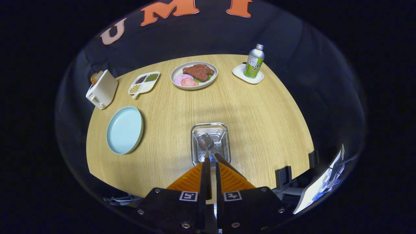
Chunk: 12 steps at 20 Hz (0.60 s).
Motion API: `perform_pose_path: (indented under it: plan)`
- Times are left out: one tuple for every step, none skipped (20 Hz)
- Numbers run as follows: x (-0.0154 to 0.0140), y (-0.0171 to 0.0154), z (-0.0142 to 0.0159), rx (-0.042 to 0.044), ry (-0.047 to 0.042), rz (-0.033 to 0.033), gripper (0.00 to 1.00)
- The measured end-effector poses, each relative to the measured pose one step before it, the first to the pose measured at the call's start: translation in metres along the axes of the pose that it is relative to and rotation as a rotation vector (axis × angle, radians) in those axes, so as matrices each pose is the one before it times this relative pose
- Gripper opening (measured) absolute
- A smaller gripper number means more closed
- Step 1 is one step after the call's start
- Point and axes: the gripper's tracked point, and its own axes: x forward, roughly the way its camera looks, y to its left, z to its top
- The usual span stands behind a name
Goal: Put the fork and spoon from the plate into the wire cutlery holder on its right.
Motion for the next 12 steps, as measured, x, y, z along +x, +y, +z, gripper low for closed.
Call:
perform_pose_path:
  plan:
    - [-0.00291, 0.00217, 0.00839, 0.00926, -0.03357, 0.01771, 0.15]
    - [-0.00437, 0.00246, 0.0132, 0.00885, -0.04446, 0.01529, 0.16]
    - [-0.00522, 0.00213, 0.01359, 0.00546, -0.05418, 0.01794, 0.2]
    - [-0.00568, 0.00166, 0.01752, 0.00497, -0.06172, 0.01092, 0.22]
    - [-0.00773, 0.0017, 0.01727, 0.00372, -0.06616, 0.01258, 0.29]
    - [-0.00664, 0.00144, 0.02023, 0.00463, -0.07189, 0.00711, 0.33]
    - [-0.00558, 0.00193, 0.02057, -0.00063, -0.07773, 0.00694, 0.41]
    - [-0.00451, 0.00137, 0.02159, -0.00589, -0.07447, -0.00259, 0.45]
    - [-0.00593, 0.00223, 0.01785, -0.01449, -0.0735, -0.00434, 0.52]
    - [-0.00571, 0.00173, 0.0207, -0.01358, -0.07483, 0.00013, 0.57]
    - [-0.00518, 0.00348, 0.01812, -0.01448, -0.06601, 0.00258, 0.66]
    - [-0.00437, 0.00258, 0.01713, -0.00997, -0.05628, 0.00502, 0.7]
